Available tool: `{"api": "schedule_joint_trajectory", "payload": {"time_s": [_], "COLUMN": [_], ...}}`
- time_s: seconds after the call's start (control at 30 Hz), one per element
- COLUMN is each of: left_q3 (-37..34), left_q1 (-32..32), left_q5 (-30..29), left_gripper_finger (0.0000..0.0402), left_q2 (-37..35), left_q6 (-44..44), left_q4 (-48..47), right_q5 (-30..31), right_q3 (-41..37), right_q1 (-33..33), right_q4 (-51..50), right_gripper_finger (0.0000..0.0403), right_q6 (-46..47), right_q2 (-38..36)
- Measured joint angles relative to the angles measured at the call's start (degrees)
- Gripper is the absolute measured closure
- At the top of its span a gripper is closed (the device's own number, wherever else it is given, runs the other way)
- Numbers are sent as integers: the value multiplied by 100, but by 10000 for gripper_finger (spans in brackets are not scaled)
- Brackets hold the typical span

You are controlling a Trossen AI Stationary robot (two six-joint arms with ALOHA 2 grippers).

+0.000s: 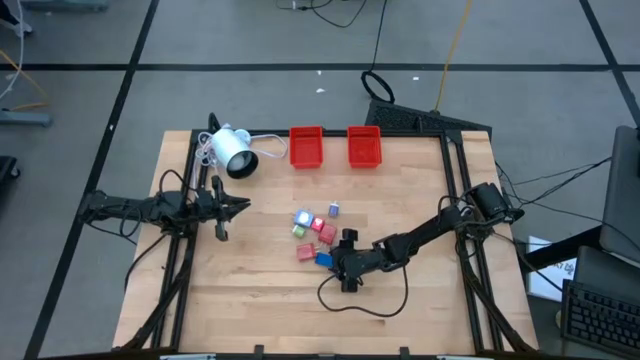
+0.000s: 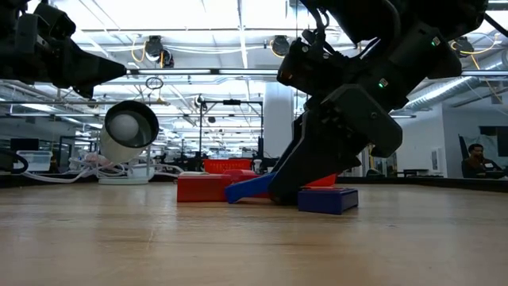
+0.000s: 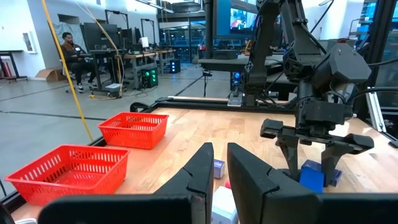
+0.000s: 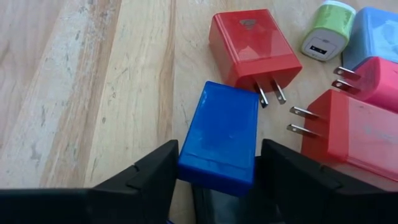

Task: Pick & Place Office items
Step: Put the top blue digital clock into the right red bin

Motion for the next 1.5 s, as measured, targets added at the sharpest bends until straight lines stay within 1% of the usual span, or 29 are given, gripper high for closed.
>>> {"api": "schedule_joint_trajectory", "payload": {"time_s": [0.7, 1.07, 1.23, 1.5], "left_q3": [0, 0, 0, 0], "left_q1": [0, 1, 2, 2], "left_q5": [0, 0, 2, 1], "left_gripper_finger": [355, 355, 355, 355], "left_q2": [0, 0, 0, 0], "left_q6": [-2, 0, 0, -2], "left_q4": [2, 2, 2, 0], "right_q5": [-24, -32, -196, -197], "right_q3": [0, 0, 0, 0], "right_q1": [0, -9, -39, -50], "right_q4": [-1, -2, 2, 0], "right_gripper_finger": [223, 228, 230, 231], "right_q6": [0, 0, 3, 9], "right_q2": [0, 0, -2, -2]}}
